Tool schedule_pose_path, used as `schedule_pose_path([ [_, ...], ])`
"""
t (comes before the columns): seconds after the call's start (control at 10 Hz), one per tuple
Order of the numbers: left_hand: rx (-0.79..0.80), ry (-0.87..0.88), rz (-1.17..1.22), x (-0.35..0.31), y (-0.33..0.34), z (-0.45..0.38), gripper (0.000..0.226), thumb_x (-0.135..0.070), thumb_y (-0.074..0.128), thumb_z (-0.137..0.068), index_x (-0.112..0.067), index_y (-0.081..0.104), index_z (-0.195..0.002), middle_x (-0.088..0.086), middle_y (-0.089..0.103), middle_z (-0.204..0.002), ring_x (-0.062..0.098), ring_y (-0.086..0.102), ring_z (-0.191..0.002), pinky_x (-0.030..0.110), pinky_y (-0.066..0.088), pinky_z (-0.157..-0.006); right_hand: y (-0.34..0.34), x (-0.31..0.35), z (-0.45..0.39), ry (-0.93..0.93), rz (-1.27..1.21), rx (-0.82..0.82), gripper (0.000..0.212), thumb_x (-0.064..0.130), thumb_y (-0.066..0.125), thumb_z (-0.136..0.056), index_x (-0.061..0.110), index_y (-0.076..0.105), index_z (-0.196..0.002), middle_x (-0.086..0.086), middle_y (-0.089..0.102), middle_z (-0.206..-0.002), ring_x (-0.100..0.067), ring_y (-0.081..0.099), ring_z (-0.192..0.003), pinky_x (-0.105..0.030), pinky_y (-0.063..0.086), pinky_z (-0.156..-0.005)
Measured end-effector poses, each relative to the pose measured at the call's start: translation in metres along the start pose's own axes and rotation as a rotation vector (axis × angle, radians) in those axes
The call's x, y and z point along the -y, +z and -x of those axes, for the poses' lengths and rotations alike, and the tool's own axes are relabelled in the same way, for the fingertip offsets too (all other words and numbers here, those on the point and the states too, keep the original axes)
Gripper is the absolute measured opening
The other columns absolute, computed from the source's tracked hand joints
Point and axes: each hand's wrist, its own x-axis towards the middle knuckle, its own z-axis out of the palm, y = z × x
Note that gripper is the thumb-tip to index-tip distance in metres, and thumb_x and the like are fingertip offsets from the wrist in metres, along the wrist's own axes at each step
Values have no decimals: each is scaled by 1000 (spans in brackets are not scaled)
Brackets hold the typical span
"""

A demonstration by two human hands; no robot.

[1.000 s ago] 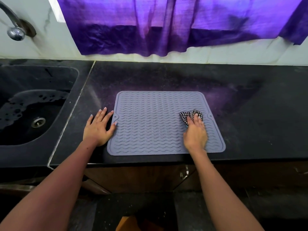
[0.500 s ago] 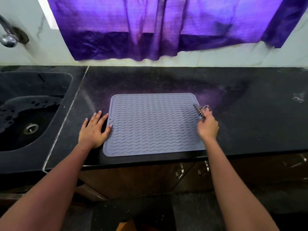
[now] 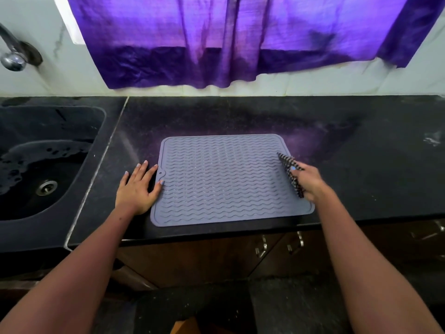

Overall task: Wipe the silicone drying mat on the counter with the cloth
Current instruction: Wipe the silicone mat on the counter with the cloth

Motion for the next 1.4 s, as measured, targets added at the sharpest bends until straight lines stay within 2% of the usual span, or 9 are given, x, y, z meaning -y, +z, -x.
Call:
schedule_pose_path([
  [0.2,-10,0,-3,2,1,0,83,-71,5,-78,-30,26,-147,-1,16,-158,14,9,-146,40,4,-117,6,-5,40,-129,342,-388,45,4,46,-93,14,46,-137,-9,46,-142,-31,45,-128,-41,34,-109],
  [0.4,-24,-4,7,3,3,-1,81,-71,7,-79,-30,28,-146,-1,17,-158,14,10,-146,40,4,-117,29,-42,52,-258,888,-205,55,12,47,-92,12,31,-145,-11,15,-157,-28,16,-144,-39,19,-116],
  [0.6,-14,-8,2,2,3,-1,81,-70,7,-79,-31,27,-146,-1,17,-158,13,10,-146,40,4,-117,2,-34,35,-202,680,-10,49,9,43,-95,19,38,-142,2,18,-157,-21,26,-142,-35,26,-111],
  [0.7,0,-6,-4,1,0,0,83,-71,5,-77,-31,26,-147,-1,15,-158,13,9,-146,40,3,-118,-8,-21,34,-66,119,-53,41,5,46,-95,13,49,-135,-1,43,-145,-17,46,-128,-26,33,-106],
  [0.8,4,-5,2,0,-2,1,85,-71,4,-76,-30,26,-147,-1,15,-158,14,9,-146,40,3,-118,-10,-11,37,43,-115,-221,38,9,45,-95,11,51,-133,-8,55,-133,-21,54,-116,-29,41,-101],
  [0.9,6,-4,9,0,-2,2,86,-72,4,-75,-30,26,-147,0,15,-158,14,9,-146,40,3,-118,0,-12,51,-39,310,-398,44,5,44,-93,11,47,-137,-10,44,-144,-32,43,-130,-36,33,-109],
  [1.1,6,3,10,1,-1,1,81,-70,7,-78,-31,27,-147,-1,15,-158,14,9,-146,40,3,-118,36,-46,62,-107,937,-285,65,16,55,-89,7,25,-145,-21,10,-156,-36,10,-144,-42,11,-119],
  [1.3,-6,-1,12,1,-1,1,79,-70,8,-80,-31,27,-146,-1,16,-158,13,9,-146,39,3,-118,34,-42,56,-108,1016,-249,64,16,55,-89,7,25,-145,-20,10,-156,-36,12,-143,-43,13,-119],
  [1.4,-6,1,18,1,-1,1,79,-69,8,-80,-31,27,-146,-1,16,-158,13,9,-146,39,3,-118,22,-24,47,-48,863,-209,43,11,50,-89,4,47,-132,-23,36,-144,-40,36,-130,-45,34,-107],
])
